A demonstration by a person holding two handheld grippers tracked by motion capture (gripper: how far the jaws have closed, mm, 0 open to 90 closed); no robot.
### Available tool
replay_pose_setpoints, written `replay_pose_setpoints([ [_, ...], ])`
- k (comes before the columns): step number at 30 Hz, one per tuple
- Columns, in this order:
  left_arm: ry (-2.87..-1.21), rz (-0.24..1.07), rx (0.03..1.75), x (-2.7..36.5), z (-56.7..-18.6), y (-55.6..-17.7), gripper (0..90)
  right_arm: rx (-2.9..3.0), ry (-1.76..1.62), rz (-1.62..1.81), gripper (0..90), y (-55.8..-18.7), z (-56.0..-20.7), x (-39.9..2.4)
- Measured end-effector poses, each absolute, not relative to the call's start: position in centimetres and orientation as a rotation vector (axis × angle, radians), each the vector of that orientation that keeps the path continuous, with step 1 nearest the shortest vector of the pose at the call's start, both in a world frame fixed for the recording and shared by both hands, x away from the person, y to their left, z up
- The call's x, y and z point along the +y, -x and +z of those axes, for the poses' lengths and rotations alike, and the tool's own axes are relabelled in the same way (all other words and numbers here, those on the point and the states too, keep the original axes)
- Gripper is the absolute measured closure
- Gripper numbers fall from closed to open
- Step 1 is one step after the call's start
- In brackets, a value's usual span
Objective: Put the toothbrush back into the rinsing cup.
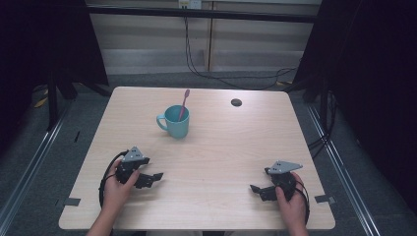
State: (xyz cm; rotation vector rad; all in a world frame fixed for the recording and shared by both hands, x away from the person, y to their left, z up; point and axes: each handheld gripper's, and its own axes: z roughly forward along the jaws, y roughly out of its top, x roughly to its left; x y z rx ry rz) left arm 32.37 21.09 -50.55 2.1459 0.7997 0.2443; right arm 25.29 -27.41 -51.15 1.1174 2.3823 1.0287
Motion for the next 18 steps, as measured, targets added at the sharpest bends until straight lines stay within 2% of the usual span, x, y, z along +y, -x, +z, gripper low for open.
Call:
replay_pose_setpoints([
  [18, -2.213, 0.311, 0.782, 20.85, -50.93, -31.85, 15.7, 2.382, -1.117, 1.029, 11.0, -25.28, -51.15, -27.41],
])
